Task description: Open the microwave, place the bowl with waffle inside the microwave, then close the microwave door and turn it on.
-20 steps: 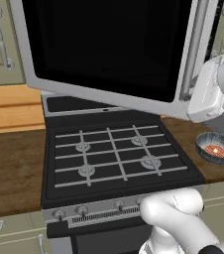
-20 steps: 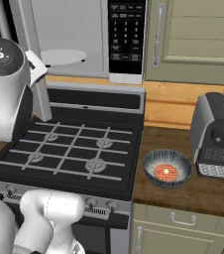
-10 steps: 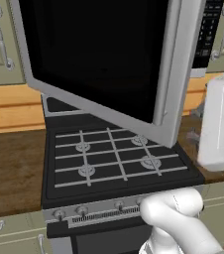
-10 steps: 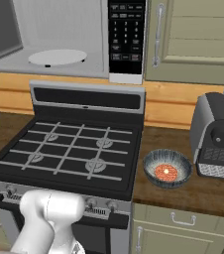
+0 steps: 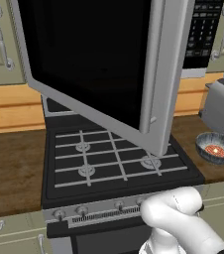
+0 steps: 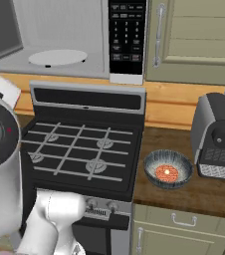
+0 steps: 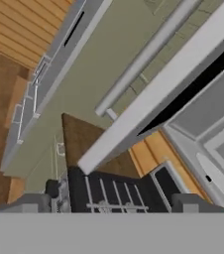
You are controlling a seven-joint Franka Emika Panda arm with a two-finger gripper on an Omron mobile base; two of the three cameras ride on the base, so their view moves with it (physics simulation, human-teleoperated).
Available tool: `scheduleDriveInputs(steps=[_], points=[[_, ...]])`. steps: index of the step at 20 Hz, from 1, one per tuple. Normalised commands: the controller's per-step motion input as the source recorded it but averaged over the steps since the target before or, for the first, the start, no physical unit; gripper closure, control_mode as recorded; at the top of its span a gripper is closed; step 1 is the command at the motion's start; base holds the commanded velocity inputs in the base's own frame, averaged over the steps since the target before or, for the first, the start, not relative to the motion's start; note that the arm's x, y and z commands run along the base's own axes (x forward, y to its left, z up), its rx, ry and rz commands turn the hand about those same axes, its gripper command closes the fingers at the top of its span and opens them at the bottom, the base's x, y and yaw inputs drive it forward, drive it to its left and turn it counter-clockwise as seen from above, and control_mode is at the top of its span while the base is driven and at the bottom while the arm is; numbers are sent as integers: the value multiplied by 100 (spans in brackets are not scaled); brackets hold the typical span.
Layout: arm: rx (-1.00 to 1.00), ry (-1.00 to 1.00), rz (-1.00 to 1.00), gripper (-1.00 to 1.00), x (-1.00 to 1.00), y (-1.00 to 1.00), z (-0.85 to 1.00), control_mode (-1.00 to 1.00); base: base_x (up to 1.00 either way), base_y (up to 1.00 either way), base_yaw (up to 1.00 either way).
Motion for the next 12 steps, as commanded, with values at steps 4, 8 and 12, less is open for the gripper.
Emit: scheduleDriveInputs(steps=[4, 8, 12], points=[[-2, -5, 29, -100, 100, 10, -37, -100, 0, 0, 0], [-12, -27, 31, -100, 80, 46, -79, -100, 0, 0, 0], [-3, -33, 25, -100, 74, 63, -29, -100, 0, 0, 0]])
